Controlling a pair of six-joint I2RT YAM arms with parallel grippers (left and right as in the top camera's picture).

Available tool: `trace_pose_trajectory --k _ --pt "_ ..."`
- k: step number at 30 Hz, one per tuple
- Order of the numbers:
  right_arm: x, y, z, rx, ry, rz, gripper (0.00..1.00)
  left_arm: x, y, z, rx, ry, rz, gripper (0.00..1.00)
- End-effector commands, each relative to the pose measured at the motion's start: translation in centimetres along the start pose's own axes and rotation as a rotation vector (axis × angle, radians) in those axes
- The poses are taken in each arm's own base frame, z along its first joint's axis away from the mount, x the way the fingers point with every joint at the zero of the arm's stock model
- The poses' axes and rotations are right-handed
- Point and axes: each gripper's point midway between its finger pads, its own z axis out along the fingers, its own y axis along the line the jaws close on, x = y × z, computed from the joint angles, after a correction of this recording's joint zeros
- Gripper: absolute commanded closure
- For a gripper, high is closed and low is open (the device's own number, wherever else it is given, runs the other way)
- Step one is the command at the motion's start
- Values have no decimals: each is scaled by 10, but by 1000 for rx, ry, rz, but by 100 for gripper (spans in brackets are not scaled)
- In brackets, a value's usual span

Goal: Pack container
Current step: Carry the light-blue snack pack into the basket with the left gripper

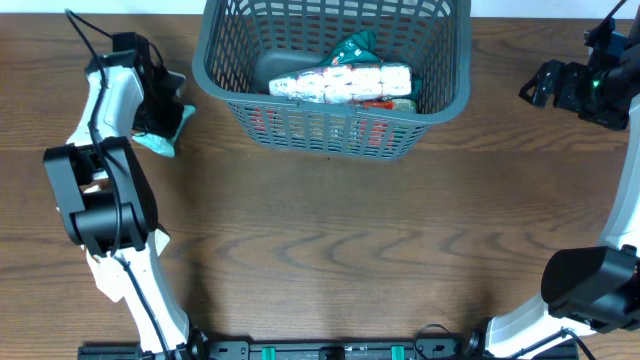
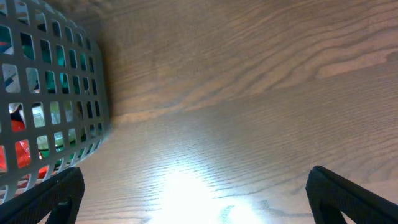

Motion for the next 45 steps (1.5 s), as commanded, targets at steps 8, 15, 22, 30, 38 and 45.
trace_pose_trajectory --k 8,15,22,30,38,45 --pt "7 1 4 3 34 6 1 -44 23 -200 -134 -477 -285 77" --pt "8 1 4 2 41 7 1 -54 -40 -313 -78 -773 -8 91" --pt "8 1 4 2 41 7 1 -61 -142 -354 -118 -889 527 94" --pt "8 1 4 -2 41 4 1 -90 -221 -319 -121 -882 903 73" --pt "11 2 4 -2 50 4 1 -136 -242 -231 -68 -794 933 73" --pt "10 2 4 -2 49 4 1 -141 -249 -174 -18 -692 939 67"
